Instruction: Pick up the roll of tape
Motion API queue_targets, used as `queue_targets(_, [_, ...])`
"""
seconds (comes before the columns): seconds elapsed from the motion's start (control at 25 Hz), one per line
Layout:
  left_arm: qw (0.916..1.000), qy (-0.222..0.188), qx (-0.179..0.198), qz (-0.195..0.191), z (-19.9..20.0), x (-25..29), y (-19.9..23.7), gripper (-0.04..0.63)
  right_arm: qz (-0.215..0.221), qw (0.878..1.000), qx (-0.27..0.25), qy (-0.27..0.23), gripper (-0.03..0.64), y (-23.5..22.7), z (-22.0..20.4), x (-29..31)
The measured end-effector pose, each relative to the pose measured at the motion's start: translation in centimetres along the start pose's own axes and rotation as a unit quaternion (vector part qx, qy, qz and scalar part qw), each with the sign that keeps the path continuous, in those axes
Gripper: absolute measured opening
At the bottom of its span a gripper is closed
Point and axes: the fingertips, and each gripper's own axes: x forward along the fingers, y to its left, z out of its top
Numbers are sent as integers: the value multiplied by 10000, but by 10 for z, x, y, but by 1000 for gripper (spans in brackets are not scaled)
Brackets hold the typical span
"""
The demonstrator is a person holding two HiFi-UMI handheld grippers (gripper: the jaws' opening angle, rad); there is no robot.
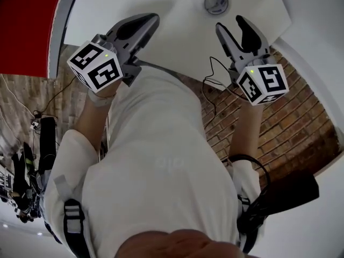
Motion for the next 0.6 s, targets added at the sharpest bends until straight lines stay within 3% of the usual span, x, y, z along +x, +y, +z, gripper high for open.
queue_targets(0.32, [9990, 7, -428, -96, -9, 6, 42, 8, 81, 9987, -19, 498, 232, -4, -20, 46])
queue_targets(0.6, [9968, 98, -725, -327, -30, 21, 53, 8, 133, 9961, -58, 866, 230, -11, -42, 74])
